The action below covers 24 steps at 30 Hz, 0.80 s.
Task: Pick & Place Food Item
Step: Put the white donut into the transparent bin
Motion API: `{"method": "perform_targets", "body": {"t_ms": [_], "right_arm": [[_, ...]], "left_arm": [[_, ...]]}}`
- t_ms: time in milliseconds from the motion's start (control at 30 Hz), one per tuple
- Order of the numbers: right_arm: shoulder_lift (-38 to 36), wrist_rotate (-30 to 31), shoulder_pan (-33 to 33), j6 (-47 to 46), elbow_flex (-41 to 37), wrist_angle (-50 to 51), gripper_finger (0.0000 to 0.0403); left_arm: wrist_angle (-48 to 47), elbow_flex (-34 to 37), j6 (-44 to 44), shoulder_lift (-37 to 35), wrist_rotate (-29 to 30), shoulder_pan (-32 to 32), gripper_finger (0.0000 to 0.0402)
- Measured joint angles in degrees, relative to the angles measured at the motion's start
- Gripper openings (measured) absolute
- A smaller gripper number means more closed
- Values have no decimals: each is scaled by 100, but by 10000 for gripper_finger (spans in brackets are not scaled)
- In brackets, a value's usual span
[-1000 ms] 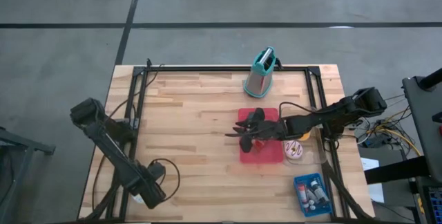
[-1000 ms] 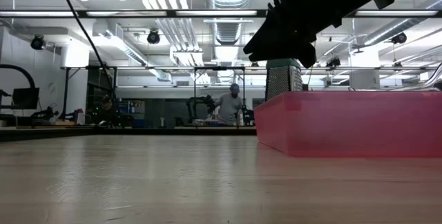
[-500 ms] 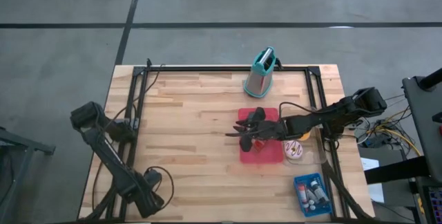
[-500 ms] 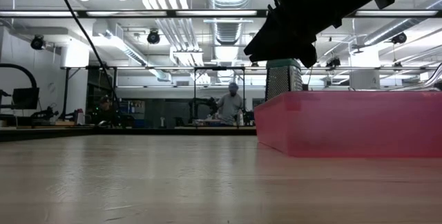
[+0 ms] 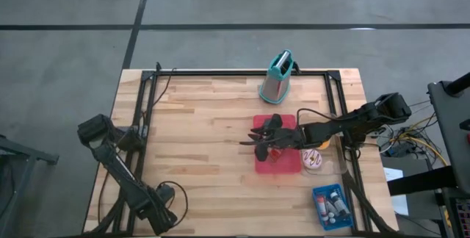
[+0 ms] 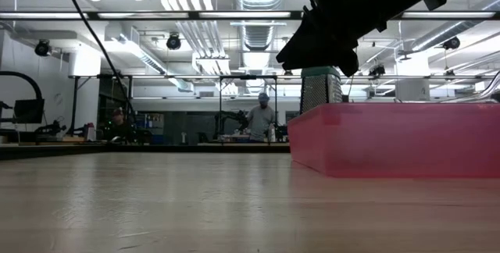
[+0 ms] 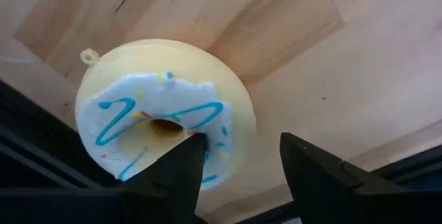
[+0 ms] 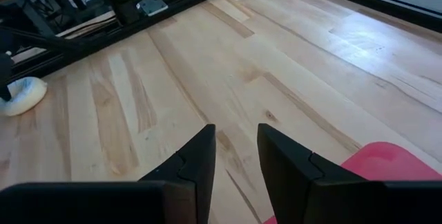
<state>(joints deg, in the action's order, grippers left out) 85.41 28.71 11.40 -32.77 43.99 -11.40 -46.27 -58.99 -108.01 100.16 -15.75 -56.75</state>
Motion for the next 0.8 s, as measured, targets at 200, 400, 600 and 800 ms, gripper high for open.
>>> {"method": "perform_targets", "body": {"t_ms": [200,400,600,800], "right_arm": [[0,0,0,0,-2,0,100],[0,0,0,0,-12,0,93],[0,0,0,0,-20,0,99],[2,0,0,2,-20,0,102]], "left_arm": [[47,14,70,69,-13,-4,197],[42,14,173,178,-21,-2,197],[-8,14,181,201,-58,-2,187],[-97,18,144,201,-102,0,112]]}}
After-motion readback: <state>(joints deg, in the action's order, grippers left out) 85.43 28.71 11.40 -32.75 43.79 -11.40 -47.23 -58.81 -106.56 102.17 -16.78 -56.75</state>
